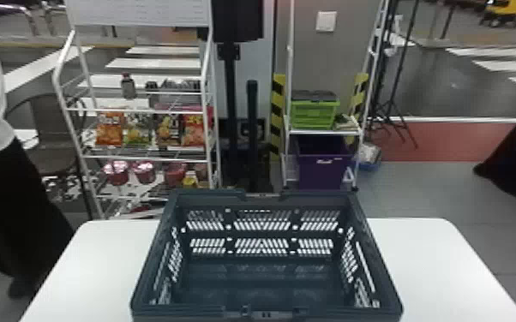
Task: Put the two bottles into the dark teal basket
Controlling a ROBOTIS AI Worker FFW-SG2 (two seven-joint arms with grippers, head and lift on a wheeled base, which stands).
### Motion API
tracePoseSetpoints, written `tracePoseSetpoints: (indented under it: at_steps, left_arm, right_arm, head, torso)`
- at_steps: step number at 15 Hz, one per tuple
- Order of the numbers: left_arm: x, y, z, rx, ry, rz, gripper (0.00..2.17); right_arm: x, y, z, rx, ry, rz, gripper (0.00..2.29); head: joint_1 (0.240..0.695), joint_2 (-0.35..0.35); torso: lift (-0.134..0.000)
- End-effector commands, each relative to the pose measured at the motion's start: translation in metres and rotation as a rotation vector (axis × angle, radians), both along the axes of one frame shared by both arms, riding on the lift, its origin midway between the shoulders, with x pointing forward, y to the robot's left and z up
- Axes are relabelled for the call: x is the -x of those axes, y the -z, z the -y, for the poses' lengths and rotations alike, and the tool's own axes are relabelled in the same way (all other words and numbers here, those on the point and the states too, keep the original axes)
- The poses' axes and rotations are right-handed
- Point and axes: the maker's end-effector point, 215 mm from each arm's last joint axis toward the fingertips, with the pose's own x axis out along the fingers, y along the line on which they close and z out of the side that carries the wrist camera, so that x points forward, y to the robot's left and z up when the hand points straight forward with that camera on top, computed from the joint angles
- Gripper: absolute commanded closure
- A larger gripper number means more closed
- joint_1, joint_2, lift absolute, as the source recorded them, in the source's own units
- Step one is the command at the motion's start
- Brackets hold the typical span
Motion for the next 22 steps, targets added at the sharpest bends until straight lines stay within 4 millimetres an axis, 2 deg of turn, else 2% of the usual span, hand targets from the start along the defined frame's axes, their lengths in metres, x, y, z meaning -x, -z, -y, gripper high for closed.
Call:
tracePoseSetpoints:
  at_steps: [1, 8, 11, 14, 18, 20, 22]
  left_arm:
    - [0.000, 0.001, 0.001, 0.001, -0.001, -0.001, 2.15]
    - [0.000, 0.000, 0.004, 0.005, 0.004, -0.001, 2.15]
    - [0.001, 0.000, 0.005, 0.003, 0.007, -0.001, 2.15]
    - [0.001, 0.002, 0.006, 0.003, 0.009, -0.004, 2.15]
    - [0.004, 0.007, 0.006, 0.004, 0.009, -0.006, 2.15]
    - [0.008, -0.004, 0.006, 0.009, 0.006, 0.042, 2.15]
    - [0.009, -0.001, 0.005, 0.011, 0.003, 0.040, 2.15]
  right_arm:
    - [0.001, 0.000, 0.000, -0.001, 0.001, -0.002, 2.29]
    - [0.000, 0.000, 0.000, -0.002, 0.000, 0.000, 2.29]
    - [-0.007, -0.014, 0.000, -0.001, -0.001, 0.023, 2.29]
    - [-0.028, -0.042, -0.001, -0.003, -0.003, 0.041, 2.29]
    - [-0.065, -0.084, -0.007, -0.011, -0.011, 0.061, 2.29]
    - [-0.086, -0.091, -0.014, -0.021, -0.018, 0.021, 2.29]
    - [-0.105, -0.094, -0.019, -0.029, -0.014, -0.028, 2.29]
  head:
    - [0.499, 0.000]
    - [0.499, 0.000]
    - [0.499, 0.000]
    - [0.499, 0.000]
    - [0.499, 0.000]
    - [0.499, 0.000]
    - [0.499, 0.000]
  torso:
    - [0.000]
    - [0.000]
    - [0.000]
    - [0.000]
    - [0.000]
    - [0.000]
    - [0.000]
